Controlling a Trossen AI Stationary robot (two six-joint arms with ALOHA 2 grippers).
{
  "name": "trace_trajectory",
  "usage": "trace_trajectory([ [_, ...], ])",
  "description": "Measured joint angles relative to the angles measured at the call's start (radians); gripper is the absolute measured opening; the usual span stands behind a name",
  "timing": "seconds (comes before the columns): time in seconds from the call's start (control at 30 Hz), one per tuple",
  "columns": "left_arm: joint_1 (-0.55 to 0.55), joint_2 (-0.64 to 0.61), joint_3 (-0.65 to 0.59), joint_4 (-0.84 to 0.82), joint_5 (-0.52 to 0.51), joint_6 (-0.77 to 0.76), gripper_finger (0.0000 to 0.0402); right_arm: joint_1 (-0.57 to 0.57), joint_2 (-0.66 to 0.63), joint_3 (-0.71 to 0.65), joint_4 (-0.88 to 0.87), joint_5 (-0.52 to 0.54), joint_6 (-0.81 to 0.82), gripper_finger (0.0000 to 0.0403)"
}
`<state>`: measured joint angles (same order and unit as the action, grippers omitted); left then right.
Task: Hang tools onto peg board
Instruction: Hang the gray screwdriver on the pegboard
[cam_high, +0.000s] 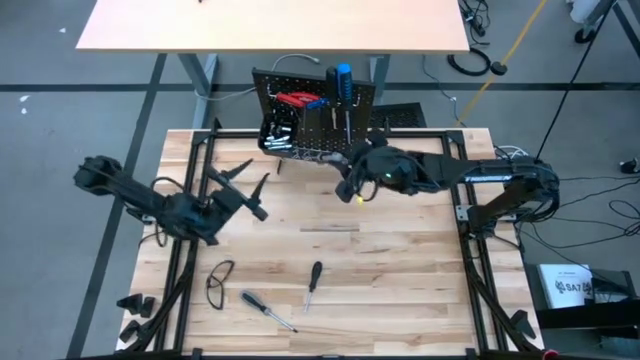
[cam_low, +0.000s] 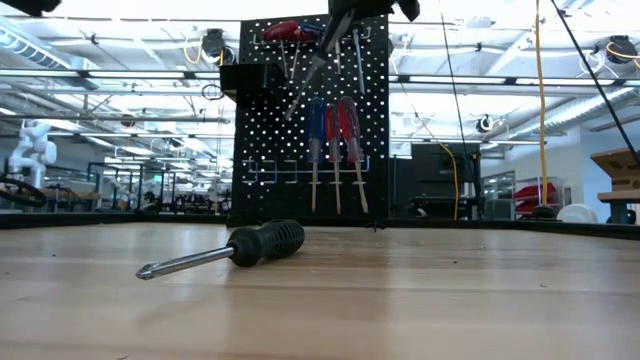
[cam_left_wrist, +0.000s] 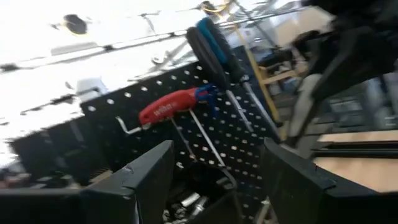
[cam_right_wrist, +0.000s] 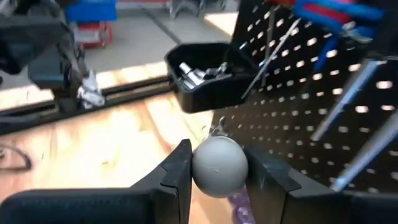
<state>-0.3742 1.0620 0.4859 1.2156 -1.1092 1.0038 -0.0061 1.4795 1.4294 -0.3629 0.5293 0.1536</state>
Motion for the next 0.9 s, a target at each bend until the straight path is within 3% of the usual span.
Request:
trace_trajectory([
  [0.17,0.009,-0.195,-0.001,-0.408,0.074,-0.275,0.0235,-0.037,0.126,0.196,-0.202,-0.048,0.018,0.0101],
  [0.4,0.021,-0.351,-0.001,-0.671,0.115,-0.416,0.0235,-0.075,0.287,0.439,-0.389,-0.057,-0.006,0.0101],
  [0.6,0.021,-0.373,-0.001,-0.743,0.117,-0.42,0.0235,-0.102,0.376,0.552,-0.458,-0.064,-0.004,0.0101],
  [0.9,0.033,-0.373,-0.001,-0.756,0.117,-0.415,0.0235,-0.126,0.415,0.558,-0.495,-0.068,0.014,0.0101],
])
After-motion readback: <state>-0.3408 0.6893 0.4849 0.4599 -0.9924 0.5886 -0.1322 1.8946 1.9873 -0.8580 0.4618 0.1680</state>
